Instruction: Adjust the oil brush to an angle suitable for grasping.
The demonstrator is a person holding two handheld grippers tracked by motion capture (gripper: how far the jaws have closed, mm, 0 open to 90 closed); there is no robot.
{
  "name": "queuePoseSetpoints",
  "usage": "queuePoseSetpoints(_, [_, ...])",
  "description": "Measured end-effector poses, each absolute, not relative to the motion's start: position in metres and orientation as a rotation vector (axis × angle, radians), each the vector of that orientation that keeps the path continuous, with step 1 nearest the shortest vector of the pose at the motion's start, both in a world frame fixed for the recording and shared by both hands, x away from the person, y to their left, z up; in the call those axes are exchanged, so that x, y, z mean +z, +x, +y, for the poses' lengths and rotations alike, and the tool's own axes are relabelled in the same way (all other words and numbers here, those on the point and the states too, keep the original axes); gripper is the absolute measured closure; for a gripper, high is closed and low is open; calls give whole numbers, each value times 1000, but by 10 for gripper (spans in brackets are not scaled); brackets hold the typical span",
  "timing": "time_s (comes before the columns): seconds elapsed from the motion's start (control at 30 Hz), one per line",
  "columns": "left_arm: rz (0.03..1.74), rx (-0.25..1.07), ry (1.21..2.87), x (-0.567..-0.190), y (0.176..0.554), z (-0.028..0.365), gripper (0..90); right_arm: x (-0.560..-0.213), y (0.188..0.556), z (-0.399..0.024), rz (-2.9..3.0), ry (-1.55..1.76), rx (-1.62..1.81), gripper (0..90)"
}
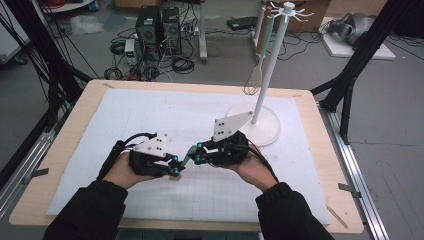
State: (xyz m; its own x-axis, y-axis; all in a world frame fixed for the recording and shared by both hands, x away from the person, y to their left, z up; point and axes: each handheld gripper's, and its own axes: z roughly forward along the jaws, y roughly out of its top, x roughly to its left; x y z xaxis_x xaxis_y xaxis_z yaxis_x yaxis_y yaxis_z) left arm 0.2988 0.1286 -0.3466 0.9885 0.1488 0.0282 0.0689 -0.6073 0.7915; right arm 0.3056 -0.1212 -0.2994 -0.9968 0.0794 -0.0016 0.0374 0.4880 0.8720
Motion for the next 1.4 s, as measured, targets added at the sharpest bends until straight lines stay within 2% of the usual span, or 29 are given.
queuePoseSetpoints(0.17, [139, 139, 2227, -348, 299, 127, 841, -296, 306, -120, 2661, 110, 1574, 830])
queuePoseSetpoints(0.47, [179, 121, 2145, -345, 301, 127, 845, -302, 306, -121, 2582, 160, 1652, 785])
queuePoseSetpoints(0.67, [185, 133, 2117, -342, 302, 126, 845, -308, 307, -117, 2576, 182, 1667, 784])
queuePoseSetpoints(0.83, [190, 133, 2105, -342, 301, 127, 836, -312, 308, -115, 2571, 229, 1708, 829])
queuePoseSetpoints(0.87, [191, 135, 2099, -342, 301, 127, 824, -312, 309, -115, 2573, 232, 1710, 830])
queuePoseSetpoints(0.93, [211, 135, 2088, -344, 301, 129, 738, -312, 308, -115, 2571, 236, 1692, 833])
queuePoseSetpoints(1.07, [235, 152, 2078, -347, 299, 135, 670, -311, 310, -120, 2585, 261, 1670, 835])
queuePoseSetpoints(1.27, [297, 186, 2061, -350, 296, 147, 579, -311, 314, -132, 2585, 305, 1645, 835])
queuePoseSetpoints(1.4, [316, 218, 2044, -351, 292, 155, 570, -311, 316, -144, 2578, 355, 1634, 835])
